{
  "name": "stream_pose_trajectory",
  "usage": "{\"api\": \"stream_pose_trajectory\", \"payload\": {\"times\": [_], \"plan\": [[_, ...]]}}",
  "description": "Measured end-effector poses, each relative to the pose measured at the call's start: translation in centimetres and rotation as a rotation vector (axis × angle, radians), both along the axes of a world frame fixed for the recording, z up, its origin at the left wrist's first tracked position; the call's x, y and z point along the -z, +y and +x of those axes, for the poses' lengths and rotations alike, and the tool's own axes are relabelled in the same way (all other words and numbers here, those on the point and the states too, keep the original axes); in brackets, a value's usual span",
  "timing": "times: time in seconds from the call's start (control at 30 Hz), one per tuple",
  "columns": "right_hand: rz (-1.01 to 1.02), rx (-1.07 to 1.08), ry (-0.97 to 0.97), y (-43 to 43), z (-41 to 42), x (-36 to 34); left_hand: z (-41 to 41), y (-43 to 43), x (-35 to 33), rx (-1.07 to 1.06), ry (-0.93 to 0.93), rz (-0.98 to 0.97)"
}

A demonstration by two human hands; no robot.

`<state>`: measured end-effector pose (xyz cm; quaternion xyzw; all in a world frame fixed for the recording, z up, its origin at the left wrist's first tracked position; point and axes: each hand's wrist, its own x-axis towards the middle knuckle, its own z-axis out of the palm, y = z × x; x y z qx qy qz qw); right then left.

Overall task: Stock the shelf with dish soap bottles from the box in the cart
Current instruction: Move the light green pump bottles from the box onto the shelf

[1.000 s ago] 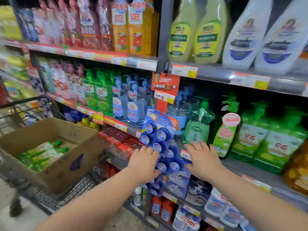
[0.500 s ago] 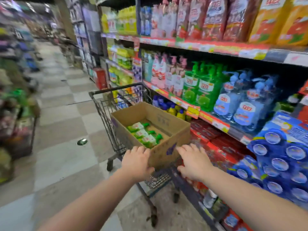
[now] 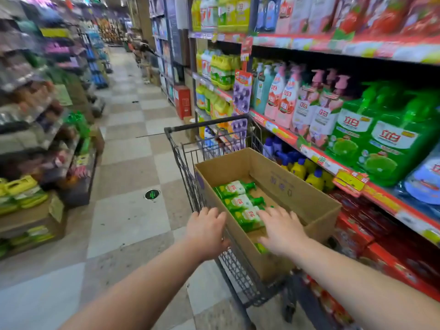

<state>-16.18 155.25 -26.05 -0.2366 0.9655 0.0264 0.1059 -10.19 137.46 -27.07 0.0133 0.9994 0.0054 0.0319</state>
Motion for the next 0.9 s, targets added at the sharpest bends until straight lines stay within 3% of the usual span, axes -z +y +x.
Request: {"api": "stream_pose_trajectory", "payload": {"times": [0.33,0.9], "plan": [[-0.046,0.165,-0.188,-0.2,-14.7,4.0,-14.2,-2.7,1.7,0.062,-0.11,-0.048],[-0.078,0.687,-0.49,-0.1,-23.1,12.2,-34.3,-1.9,11.5,0.427,-0.569,-0.086]]}}
